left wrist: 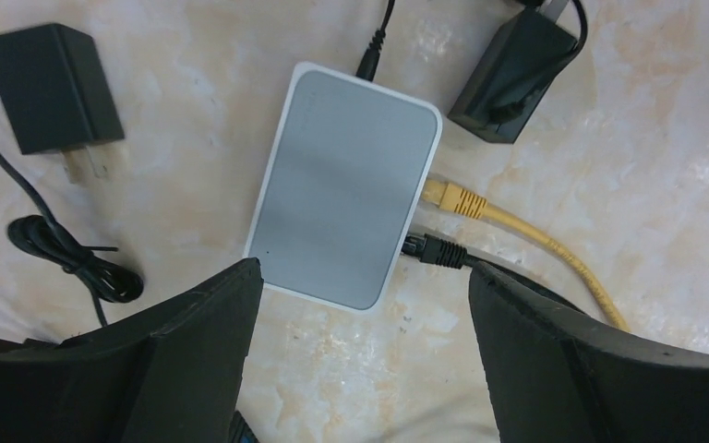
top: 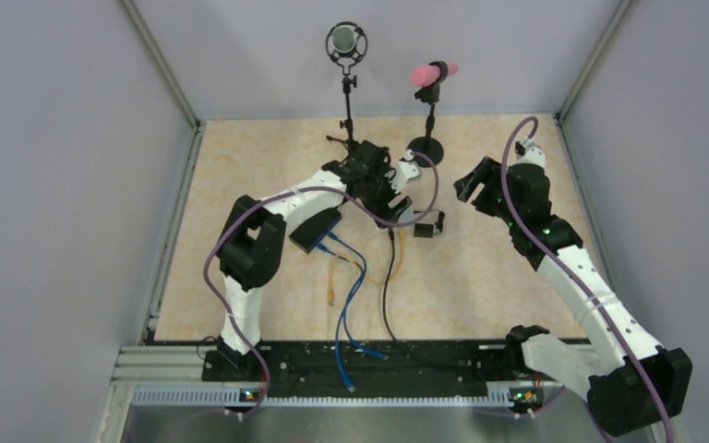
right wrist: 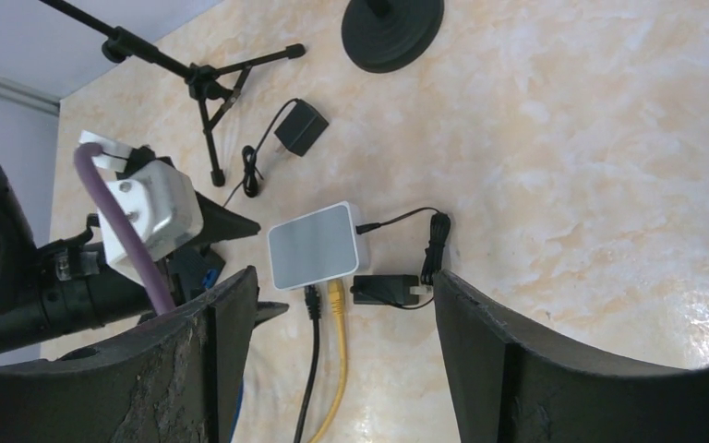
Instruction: Pull the plug from the switch port
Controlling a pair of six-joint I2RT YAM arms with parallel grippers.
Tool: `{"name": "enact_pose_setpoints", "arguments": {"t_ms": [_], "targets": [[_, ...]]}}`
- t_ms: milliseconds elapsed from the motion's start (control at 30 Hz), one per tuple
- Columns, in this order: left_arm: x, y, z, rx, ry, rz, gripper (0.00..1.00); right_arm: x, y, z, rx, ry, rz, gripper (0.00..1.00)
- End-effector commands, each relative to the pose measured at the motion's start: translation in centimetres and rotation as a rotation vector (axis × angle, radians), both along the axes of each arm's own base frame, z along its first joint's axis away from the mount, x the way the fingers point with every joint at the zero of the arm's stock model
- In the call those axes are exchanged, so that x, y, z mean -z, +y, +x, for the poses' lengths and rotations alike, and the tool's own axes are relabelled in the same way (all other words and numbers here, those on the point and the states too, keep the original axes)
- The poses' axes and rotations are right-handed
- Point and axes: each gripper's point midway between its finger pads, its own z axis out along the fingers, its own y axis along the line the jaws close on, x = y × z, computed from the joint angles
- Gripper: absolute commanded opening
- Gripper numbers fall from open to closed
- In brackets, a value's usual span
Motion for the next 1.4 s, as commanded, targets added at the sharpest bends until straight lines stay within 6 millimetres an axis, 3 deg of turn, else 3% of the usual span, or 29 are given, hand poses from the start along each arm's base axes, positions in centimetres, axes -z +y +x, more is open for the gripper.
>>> {"name": "enact_pose_setpoints", "arguments": {"t_ms": [0,267,600,800,1167,1367], "targets": [[0.1,0.0,0.2,0.043,-0.011,0.039,0.88,0.2,-0.7,-0.2,0.040,0.012,0.000,0.70],[1.3,-0.5,1.4,0.030,0.009,0.083,0.88,1.2,-0.4,-0.5,0.036,0.041,0.017,0.70],[3.3,-0.9,1.4,0.068,0.016,0.132,0.88,3.0,-0.4,-1.0,0.039,0.083,0.024,0.71],[3.5,-1.5,1.9,0.067,-0.004,0.134,0.89,3.7,-0.1,-1.1,0.028,0.103,0.027,0.71],[5.0,-0.7,2.9,0.044,-0.038,0.205,0.89,5.0,0.6,-0.9,0.003,0.139,0.037,0.71],[4.6,-0.7,3.3,0.034,-0.056,0.201,0.86,5.2,1.1,-0.7,-0.019,0.147,0.046,0.71]]}}
